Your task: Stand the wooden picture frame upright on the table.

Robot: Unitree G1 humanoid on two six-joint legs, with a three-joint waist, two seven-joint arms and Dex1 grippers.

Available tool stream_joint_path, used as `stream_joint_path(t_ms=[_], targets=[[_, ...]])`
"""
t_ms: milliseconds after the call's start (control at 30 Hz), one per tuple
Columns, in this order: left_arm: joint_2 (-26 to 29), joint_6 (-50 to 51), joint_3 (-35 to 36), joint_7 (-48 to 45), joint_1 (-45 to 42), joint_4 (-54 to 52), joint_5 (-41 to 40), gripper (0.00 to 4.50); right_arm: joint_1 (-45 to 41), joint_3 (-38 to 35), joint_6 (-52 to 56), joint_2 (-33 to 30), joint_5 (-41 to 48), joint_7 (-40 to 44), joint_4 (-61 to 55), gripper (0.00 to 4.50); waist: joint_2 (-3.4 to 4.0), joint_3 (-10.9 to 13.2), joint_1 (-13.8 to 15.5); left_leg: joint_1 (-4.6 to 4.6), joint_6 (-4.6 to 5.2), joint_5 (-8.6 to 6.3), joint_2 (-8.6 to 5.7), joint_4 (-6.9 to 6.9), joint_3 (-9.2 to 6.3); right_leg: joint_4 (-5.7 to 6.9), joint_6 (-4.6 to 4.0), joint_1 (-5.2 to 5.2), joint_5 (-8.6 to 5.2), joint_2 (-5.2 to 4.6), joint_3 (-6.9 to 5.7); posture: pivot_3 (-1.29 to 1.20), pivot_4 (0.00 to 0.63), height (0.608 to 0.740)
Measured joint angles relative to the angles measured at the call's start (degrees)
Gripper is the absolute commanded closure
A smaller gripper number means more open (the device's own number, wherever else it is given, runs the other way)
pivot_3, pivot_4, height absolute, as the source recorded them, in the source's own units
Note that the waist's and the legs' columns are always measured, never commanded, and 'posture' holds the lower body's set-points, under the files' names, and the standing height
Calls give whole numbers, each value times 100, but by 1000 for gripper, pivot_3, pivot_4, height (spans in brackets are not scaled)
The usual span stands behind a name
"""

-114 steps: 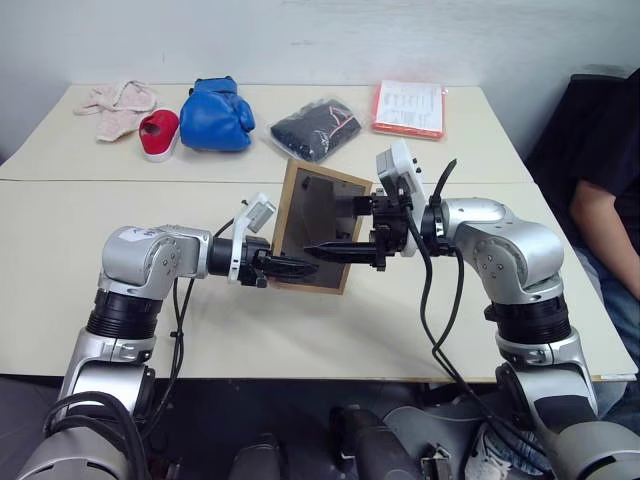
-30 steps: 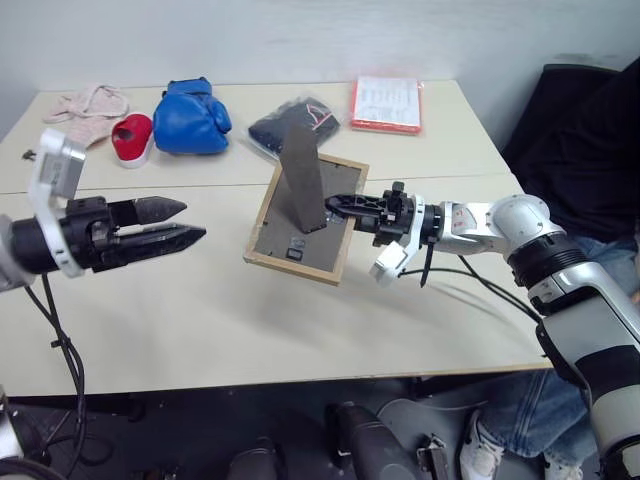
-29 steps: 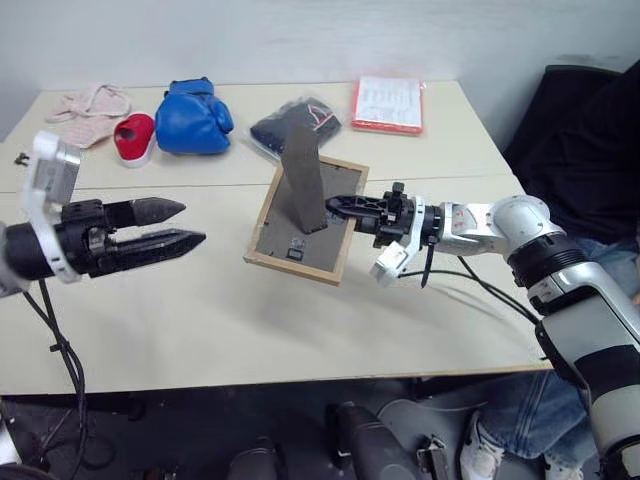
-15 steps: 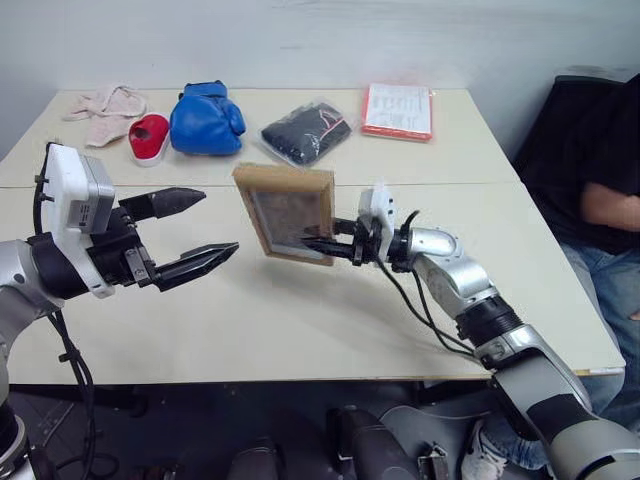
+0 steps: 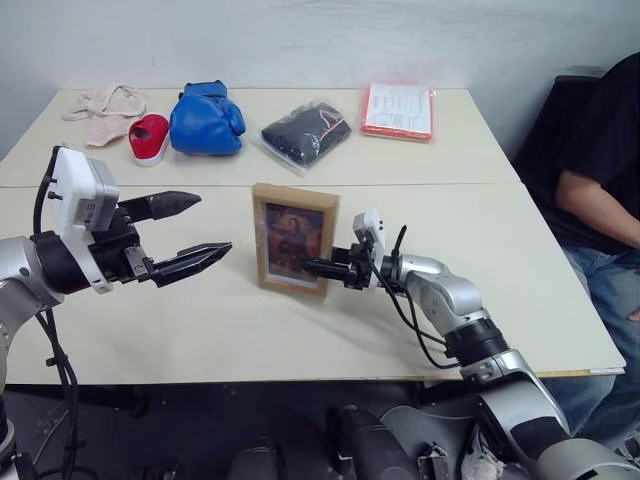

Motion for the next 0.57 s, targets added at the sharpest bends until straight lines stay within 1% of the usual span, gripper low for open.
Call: stream_joint_path(t_ms=[100, 133, 167, 267, 300, 400, 433, 500, 567], targets=[[5, -38, -103, -56, -13, 106, -17, 0, 222, -9, 169, -445, -113, 194, -657, 356, 0, 0, 14, -4, 4, -3, 0, -1, -1, -8, 1, 0, 0, 0, 0, 0, 150, 740], [5, -67, -143, -83, -13, 120, -17, 0, 299, -44, 273, -678, -119, 273, -938, 38, 0, 0, 18, -5, 5, -5, 0, -1, -2, -9, 2, 0, 0, 0, -1, 0, 150, 740], [5, -97, -176, -111, -26, 140, -17, 0, 355, -105, 393, -915, -117, 352, -1189, 15, 0, 0, 28, -5, 7, -6, 0, -1, -1, -11, 3, 0, 0, 0, -1, 0, 150, 740], [8, -186, -245, -221, -86, 296, -17, 0, 481, -341, 875, -2035, 8, 852, -1945, 15, 7, 5, 63, -6, 14, -10, -2, -1, -2, -18, 5, 2, 0, -1, -1, 0, 150, 740], [11, -214, -250, -245, -90, 327, -15, 0, 486, -539, 1129, -2579, 178, 1171, -2171, 15, 13, 11, 102, -6, 33, -20, -4, -2, -1, -20, 6, 1, 1, -1, -1, 0, 150, 740], [33, -229, -280, -345, -131, 343, -33, 0, 321, -1136, 1671, -3501, 629, 1807, -2311, 15, 14, 13, 133, -2, 41, -25, -2, -2, 3, -21, 6, 3, 0, 1, 2, 0, 150, 740], [64, -227, -317, -394, -160, 349, -60, 0, 235, -1346, 1858, -3745, 795, 2013, -2326, 15, 12, 14, 131, 3, 41, -25, 0, -3, 4, -20, 6, 6, 0, 5, 3, 0, 150, 740], [120, -224, -330, -463, -207, 369, -129, 0, 168, -1572, 2113, -4027, 1036, 2275, -2356, 15, 12, 14, 134, 5, 41, -25, 0, -5, 3, -19, 6, 7, 0, 7, 3, 0, 150, 740], [182, -251, -358, -539, -267, 476, -167, 0, 198, -1732, 2234, -4099, 1151, 2335, -2431, 15, 12, 14, 136, 5, 41, -25, 0, -5, 4, -20, 7, 8, 0, 7, 4, 0, 150, 740]])
